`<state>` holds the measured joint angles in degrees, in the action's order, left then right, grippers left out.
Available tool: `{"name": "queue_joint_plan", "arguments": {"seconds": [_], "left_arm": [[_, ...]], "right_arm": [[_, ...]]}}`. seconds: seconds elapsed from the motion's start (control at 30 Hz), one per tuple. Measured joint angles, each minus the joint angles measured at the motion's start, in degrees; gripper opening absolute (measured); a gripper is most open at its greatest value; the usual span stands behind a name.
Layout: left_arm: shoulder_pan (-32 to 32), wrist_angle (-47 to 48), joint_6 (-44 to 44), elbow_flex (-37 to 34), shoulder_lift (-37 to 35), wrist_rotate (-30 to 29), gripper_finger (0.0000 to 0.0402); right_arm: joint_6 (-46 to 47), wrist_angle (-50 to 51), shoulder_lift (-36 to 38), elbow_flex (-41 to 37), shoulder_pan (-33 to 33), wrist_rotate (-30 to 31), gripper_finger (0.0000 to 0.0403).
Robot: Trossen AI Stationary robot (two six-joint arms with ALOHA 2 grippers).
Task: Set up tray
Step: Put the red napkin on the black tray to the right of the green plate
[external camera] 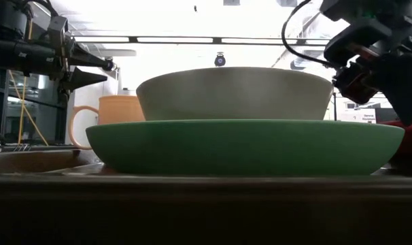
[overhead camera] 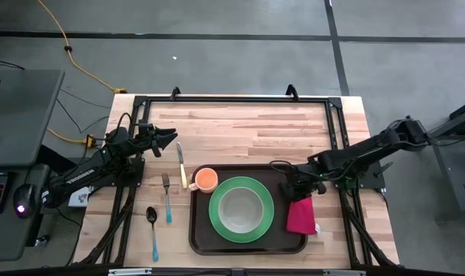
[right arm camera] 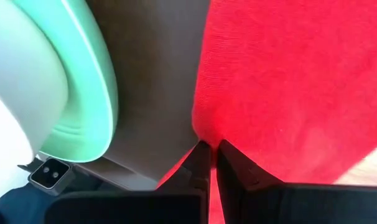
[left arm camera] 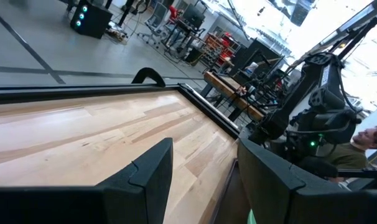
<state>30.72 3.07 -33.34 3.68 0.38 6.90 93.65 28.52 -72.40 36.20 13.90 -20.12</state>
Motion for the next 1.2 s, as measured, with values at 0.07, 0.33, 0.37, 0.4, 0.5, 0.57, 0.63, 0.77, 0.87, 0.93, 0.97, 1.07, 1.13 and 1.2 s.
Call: {"name": "queue_joint_plan", "arguments": {"seconds": [0.07,0.33,0.37,0.4,0.5,0.57,0.63,0.77,0.87,0.93,0.97,1.07,1.13,1.2], "left_arm": [[0.0,0.0,-0.1,0.0,0.0,0.0,0.0211],[0.0,0.0,-0.1,0.0,0.0,0.0,0.0211],[0.0,0.0,-0.2,0.0,0.0,0.0,0.0211],[0.0,0.0,-0.2,0.0,0.0,0.0,0.0211],[0.0,0.0,-0.2,0.0,0.0,-0.1,0.0211],[0.0,0.0,-0.2,0.0,0.0,-0.1,0.0211],[0.0,0.0,-0.2,0.0,0.0,-0.1,0.0211],[0.0,0.0,-0.3,0.0,0.0,-0.2,0.0211],[0.0,0.0,-0.4,0.0,0.0,-0.2,0.0211],[0.0,0.0,-0.4,0.0,0.0,-0.3,0.0211],[0.0,0.0,-0.4,0.0,0.0,-0.4,0.0211],[0.0,0.0,-0.4,0.0,0.0,-0.5,0.0211],[0.0,0.0,-0.4,0.0,0.0,-0.5,0.0211],[0.0,0.0,-0.4,0.0,0.0,-0.5,0.0211]], "right_arm": [[-0.2,-1.5,-1.0,0.0,-0.1,-0.1,0.0000],[-0.7,-5.7,-5.0,0.0,-0.1,-0.9,0.0000],[-0.7,-6.6,-5.5,0.0,-0.1,-1.1,0.0000],[-0.9,-7.4,-6.1,0.0,-0.1,-1.4,0.0000],[-1.4,-10.0,-8.1,0.0,-0.1,-2.1,0.0000],[-2.3,-10.6,-9.3,0.0,-0.1,-3.0,0.0000],[-2.7,-10.6,-10.1,0.0,-0.1,-3.7,0.0000],[-3.6,-10.6,-10.3,0.0,-0.1,-3.7,0.0000],[-3.7,-10.5,-10.3,0.0,-0.1,-3.6,0.0000],[-3.7,-10.5,-10.3,0.0,-0.2,-3.5,0.0000],[-3.8,-10.5,-10.3,0.0,-0.3,-3.4,0.0000],[-4.6,-10.5,-10.3,0.0,-1.1,-3.4,0.0000],[-5.5,-10.5,-10.3,0.0,-1.8,-3.3,0.0000],[-6.6,-10.5,-10.3,0.0,-2.5,-3.3,0.0000]]}}
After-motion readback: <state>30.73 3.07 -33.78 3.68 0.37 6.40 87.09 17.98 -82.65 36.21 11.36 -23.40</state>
